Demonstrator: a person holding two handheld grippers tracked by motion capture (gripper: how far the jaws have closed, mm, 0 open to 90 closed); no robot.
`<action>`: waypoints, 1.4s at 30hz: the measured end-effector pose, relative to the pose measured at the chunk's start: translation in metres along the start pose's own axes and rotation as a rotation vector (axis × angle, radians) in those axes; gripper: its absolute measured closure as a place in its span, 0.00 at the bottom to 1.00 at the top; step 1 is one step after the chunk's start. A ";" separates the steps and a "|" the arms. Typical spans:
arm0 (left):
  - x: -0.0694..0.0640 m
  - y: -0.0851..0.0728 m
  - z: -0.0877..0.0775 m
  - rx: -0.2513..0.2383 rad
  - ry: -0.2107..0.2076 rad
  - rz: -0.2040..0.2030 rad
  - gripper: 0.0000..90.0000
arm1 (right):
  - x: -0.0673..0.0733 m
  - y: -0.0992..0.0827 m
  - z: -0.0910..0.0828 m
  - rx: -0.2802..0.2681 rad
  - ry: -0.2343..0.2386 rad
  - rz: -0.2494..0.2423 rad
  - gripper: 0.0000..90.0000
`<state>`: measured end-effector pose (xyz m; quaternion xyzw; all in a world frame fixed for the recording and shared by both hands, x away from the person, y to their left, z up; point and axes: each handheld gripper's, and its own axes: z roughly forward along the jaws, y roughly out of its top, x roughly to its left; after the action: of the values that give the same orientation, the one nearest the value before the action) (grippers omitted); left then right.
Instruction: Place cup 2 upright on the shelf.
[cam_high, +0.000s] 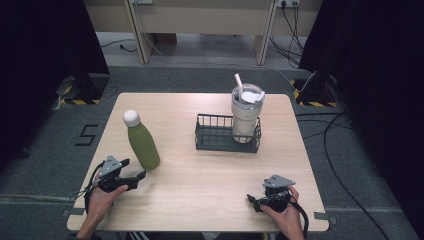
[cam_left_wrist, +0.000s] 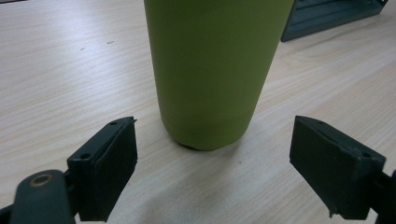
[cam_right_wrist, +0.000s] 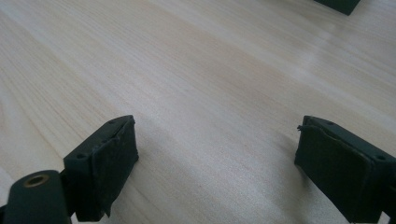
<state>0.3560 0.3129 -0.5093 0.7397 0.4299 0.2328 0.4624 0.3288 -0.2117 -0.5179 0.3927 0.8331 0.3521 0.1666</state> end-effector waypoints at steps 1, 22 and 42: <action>0.000 0.001 0.000 -0.004 -0.001 -0.001 0.17 | 0.000 0.000 0.000 0.000 0.000 0.000 0.14; -0.001 0.017 0.007 -0.076 0.002 -0.007 0.17 | 0.000 0.000 0.000 0.000 0.001 -0.003 0.14; -0.002 0.027 0.028 -0.098 0.019 -0.004 0.16 | -0.001 0.001 0.001 -0.001 0.002 -0.008 0.13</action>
<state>0.3870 0.2928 -0.4986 0.7132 0.4237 0.2595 0.4945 0.3303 -0.2117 -0.5181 0.3888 0.8347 0.3522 0.1677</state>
